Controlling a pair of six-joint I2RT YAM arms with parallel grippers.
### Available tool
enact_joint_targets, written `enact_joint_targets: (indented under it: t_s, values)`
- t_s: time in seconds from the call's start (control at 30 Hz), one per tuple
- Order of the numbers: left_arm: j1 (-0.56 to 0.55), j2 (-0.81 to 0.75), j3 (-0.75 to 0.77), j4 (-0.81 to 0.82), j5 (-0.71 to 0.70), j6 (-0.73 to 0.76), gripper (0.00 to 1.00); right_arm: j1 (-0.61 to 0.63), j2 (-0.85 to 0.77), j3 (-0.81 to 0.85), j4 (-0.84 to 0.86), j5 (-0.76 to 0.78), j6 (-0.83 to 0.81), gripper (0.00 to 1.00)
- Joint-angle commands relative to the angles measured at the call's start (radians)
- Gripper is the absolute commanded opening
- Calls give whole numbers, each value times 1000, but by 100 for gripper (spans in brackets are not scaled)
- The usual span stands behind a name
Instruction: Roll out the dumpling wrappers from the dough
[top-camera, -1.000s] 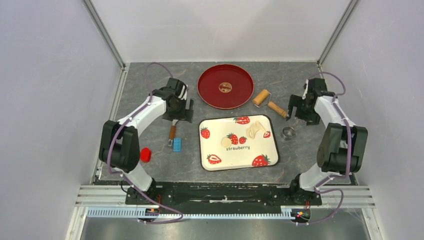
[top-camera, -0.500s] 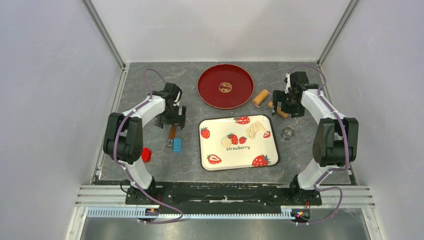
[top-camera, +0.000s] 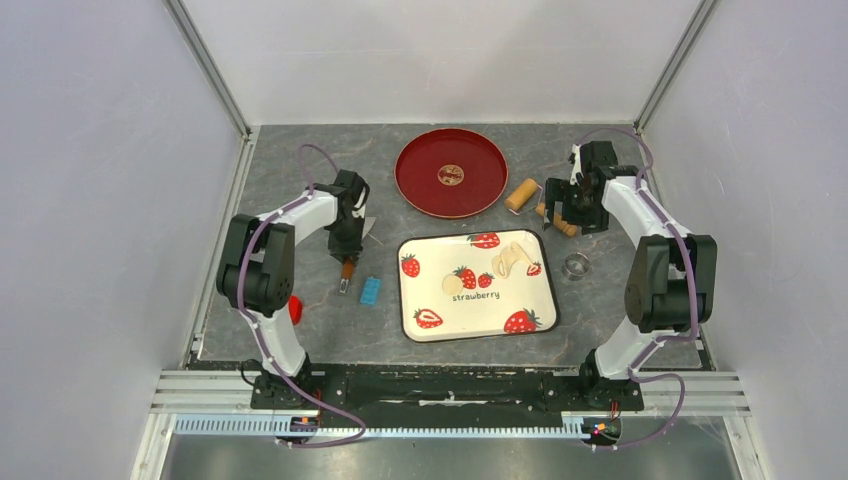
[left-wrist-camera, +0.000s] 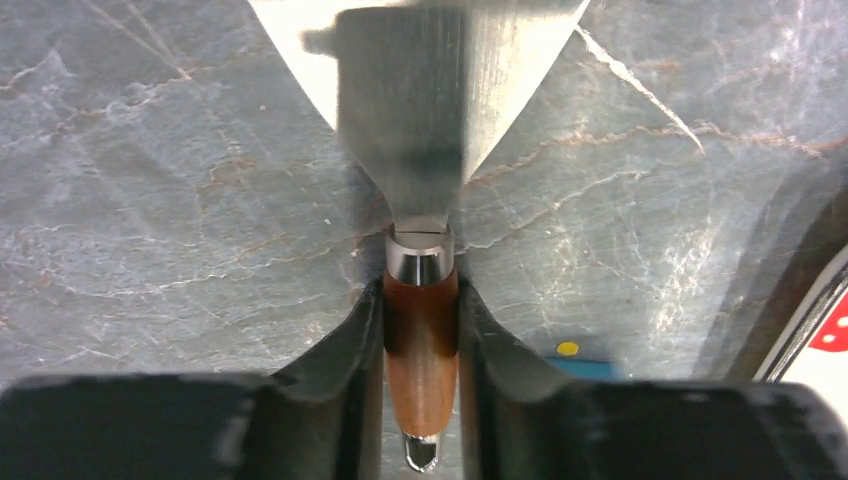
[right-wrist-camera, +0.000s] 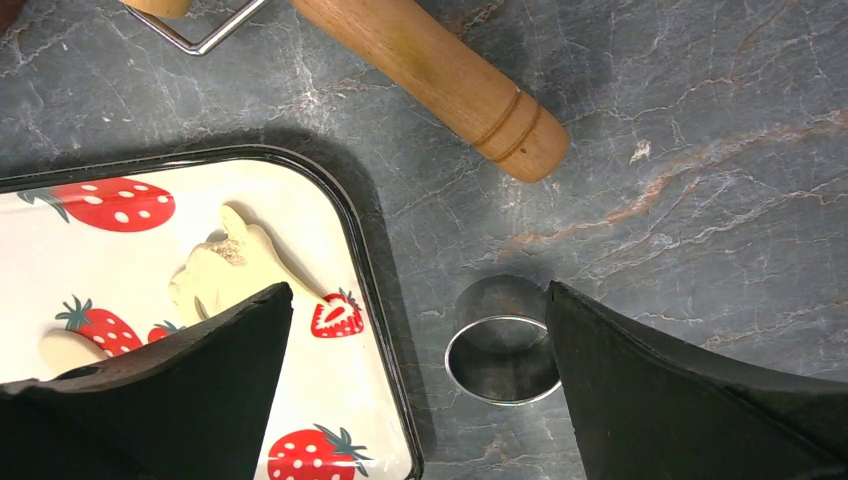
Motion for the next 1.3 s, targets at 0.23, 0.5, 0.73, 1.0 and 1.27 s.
enact_joint_targets:
  t_s: [0.23, 0.5, 0.73, 1.0, 1.27]
  values:
    - [22, -71, 1, 12, 50, 43, 2, -1, -21, 55, -29, -19, -13, 98]
    - [25, -289, 29, 31, 114, 129, 2, 55, -12, 189, -72, -100, -4, 98]
    - [-35, -403, -39, 48, 159, 266, 2, 103, 23, 310, -97, -275, -13, 98]
    - [-267, -396, -49, 47, 132, 261, 2, 254, 72, 329, 11, -504, 80, 98]
    - [-399, -382, -24, 45, 146, 235, 2, 444, 128, 254, 151, -565, 175, 98]
